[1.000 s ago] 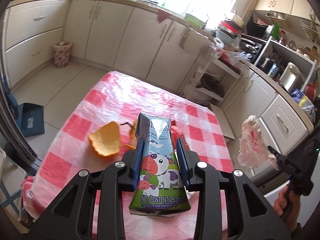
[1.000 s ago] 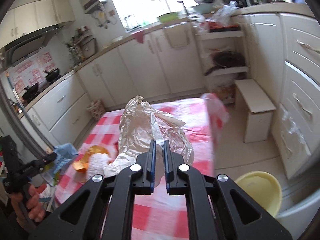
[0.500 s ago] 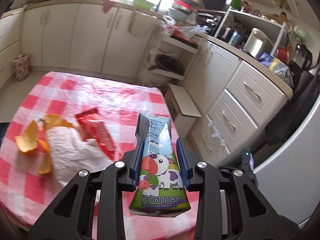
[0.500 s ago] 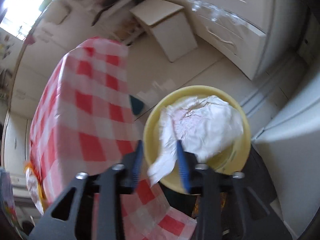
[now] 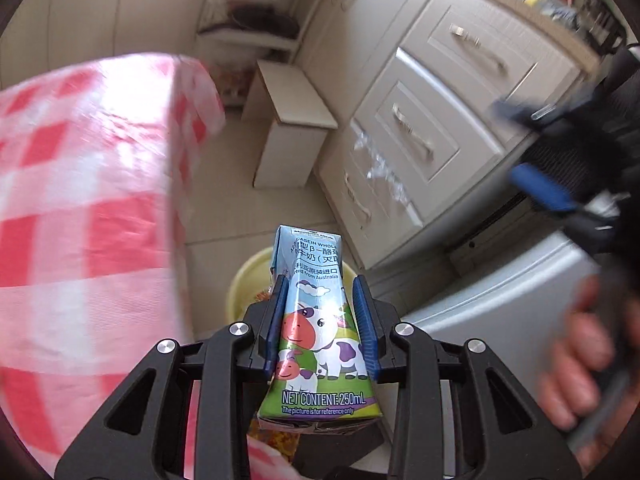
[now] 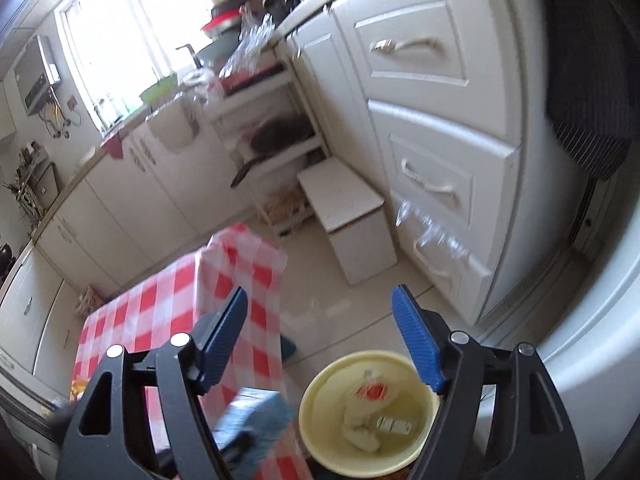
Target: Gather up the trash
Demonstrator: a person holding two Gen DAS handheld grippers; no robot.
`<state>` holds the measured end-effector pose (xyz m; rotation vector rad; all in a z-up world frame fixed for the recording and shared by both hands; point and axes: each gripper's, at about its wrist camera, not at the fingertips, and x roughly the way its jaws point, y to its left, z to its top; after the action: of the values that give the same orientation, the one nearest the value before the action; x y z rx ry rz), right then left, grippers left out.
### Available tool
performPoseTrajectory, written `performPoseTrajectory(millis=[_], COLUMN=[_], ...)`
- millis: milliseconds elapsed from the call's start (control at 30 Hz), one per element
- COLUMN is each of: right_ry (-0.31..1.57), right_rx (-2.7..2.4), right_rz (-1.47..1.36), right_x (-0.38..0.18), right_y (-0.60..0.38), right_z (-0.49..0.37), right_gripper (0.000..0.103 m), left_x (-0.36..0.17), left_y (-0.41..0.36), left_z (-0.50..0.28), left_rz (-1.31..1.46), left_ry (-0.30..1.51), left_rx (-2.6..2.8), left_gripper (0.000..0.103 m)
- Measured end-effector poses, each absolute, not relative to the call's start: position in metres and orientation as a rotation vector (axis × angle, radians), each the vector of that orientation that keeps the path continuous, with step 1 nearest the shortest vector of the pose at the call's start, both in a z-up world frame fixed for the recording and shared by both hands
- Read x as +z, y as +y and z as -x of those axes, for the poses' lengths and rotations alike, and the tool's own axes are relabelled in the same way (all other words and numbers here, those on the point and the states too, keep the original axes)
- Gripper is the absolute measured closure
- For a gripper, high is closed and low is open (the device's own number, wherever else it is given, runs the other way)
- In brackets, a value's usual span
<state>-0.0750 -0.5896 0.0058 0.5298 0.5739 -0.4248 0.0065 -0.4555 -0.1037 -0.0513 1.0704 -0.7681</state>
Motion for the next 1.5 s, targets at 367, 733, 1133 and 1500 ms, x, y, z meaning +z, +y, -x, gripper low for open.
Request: performPoseTrajectory(millis=[367, 733, 1133, 1500], right_ry=[0.543, 0.586, 0.785, 0.851], right_rx=[-0.401, -0.244, 0.168, 0.420], right_rz=[-0.617, -0.516, -0.283, 0.063], right_x=[0.015, 0.029, 0.008, -0.019], right_y=[-0.606, -0.527, -0.354, -0.204], right_z=[0.075, 0.039, -0.022, -0.035], right_gripper=[0.031, 0.030, 0.026, 0.023], left_x=[-0.102, -0.007, -0.035, -0.047], left_y=[-0.471, -0.271, -0.010, 0.010], left_z=[-0.018, -0.033, -0.099, -0.098], left_rz=[0.013, 0.025, 0.447, 0.318], left_ry=[1.081, 0.830, 0.917, 0.951], left_rx=[-0.725, -0.452, 0.038, 0.068], left_gripper=[0.033, 0.010, 0.009, 0.009])
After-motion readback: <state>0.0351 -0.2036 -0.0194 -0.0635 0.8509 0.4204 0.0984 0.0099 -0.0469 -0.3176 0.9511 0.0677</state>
